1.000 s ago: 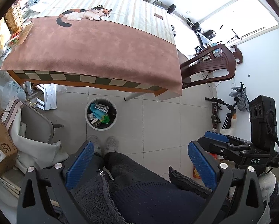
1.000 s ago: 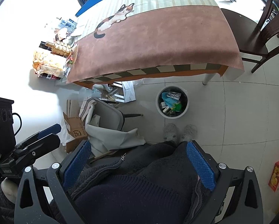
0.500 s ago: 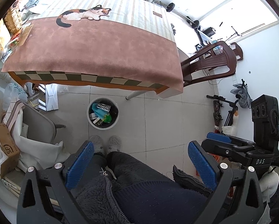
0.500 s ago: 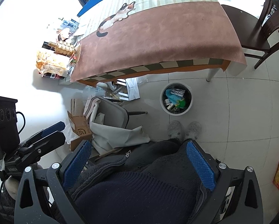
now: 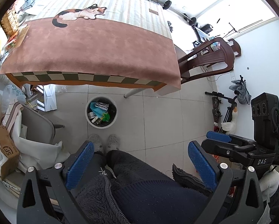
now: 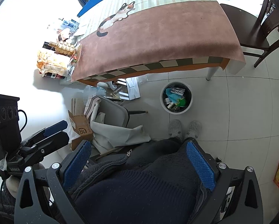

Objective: Collect trash

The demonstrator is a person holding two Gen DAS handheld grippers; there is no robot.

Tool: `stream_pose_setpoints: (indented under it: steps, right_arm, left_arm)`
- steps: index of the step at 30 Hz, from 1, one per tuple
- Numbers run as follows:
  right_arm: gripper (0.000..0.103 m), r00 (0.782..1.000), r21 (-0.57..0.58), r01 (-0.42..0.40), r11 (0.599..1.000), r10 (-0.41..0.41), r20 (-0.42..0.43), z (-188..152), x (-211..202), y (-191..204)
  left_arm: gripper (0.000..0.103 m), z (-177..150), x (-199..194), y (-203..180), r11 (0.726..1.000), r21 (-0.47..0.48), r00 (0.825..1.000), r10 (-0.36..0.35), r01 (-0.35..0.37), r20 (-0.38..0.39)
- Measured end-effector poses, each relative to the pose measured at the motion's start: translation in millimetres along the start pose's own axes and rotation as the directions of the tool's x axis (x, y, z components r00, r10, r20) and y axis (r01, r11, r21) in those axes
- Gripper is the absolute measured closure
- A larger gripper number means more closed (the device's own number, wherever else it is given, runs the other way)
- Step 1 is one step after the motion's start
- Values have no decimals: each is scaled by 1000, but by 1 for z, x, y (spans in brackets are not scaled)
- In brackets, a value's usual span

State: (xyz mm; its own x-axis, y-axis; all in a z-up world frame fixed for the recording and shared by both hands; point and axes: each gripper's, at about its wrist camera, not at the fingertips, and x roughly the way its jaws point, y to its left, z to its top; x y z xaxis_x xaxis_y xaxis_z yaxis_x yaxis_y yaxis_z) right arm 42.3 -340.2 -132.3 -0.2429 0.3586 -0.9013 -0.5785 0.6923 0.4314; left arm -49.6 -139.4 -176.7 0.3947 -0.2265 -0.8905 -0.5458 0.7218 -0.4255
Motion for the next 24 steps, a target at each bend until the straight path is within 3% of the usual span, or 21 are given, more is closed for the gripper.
stream_pose_setpoints:
  steps: [24]
  right_arm:
    - [0,1000,-3,-4,1000,4,-1,-3,-2,-3]
  left_arm:
    - [0,-1,0,-3,1000,7,1000,-3,4,-7]
